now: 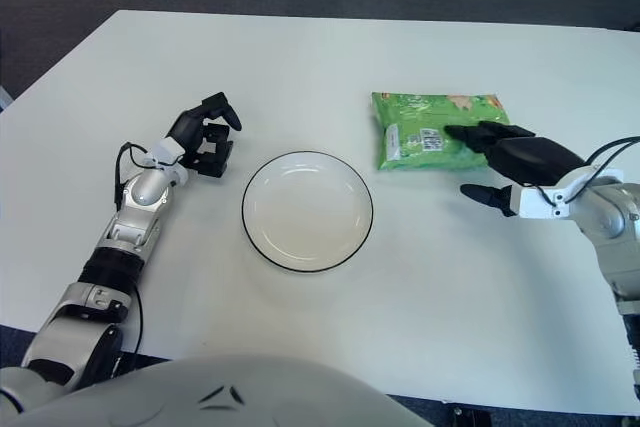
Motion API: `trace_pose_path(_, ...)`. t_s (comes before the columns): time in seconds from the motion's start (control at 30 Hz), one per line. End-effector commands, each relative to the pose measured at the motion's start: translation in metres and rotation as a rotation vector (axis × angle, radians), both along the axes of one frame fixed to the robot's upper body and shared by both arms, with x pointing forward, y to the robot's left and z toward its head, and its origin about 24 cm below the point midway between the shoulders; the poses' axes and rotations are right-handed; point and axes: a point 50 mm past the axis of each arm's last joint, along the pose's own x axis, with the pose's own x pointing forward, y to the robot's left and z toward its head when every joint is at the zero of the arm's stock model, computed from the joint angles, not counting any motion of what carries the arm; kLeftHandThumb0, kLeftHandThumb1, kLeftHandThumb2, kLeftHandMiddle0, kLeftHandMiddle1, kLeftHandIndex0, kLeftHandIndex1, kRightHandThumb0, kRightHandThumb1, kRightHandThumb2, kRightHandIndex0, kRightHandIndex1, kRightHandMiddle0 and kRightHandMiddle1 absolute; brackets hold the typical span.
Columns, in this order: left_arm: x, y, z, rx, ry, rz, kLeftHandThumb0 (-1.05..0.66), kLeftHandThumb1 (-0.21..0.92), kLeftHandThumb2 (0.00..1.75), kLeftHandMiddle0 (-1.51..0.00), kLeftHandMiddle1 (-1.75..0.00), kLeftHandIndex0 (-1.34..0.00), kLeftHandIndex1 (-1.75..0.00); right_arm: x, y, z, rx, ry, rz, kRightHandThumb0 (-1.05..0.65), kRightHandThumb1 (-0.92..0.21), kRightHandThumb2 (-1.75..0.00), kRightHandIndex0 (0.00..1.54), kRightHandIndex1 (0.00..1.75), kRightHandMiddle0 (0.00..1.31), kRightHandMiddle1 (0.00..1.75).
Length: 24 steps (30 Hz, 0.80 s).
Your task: Put the snack into the plate.
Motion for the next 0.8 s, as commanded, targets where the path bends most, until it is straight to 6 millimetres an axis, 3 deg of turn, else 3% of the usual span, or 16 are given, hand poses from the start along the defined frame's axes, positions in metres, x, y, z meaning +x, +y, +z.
trace_pose_path(0.0, -0.0114, 0.002, -0.0262, 0.003, 0.087, 0.026, -0.47, 0.35, 1.27, -1.28, -1.75, -0.58, -1.75, -0.0018, 0.0037, 0.0028, 0.002, -0.005, 0.021, -0.94, -0.92, -0.92, 0.07, 0.04, 0.0, 0.26)
trace_pose_path(0.77, -0.0118, 0.001, -0.0255, 0.007, 0.091, 0.025, -0.47, 0.36, 1.27, -1.27, -1.75, -0.58, -1.75, -0.008, 0.0109, 0.0068, 0.011, -0.001, 0.025, -0.95, -0.92, -0.91, 0.03, 0.02, 0.0, 0.28)
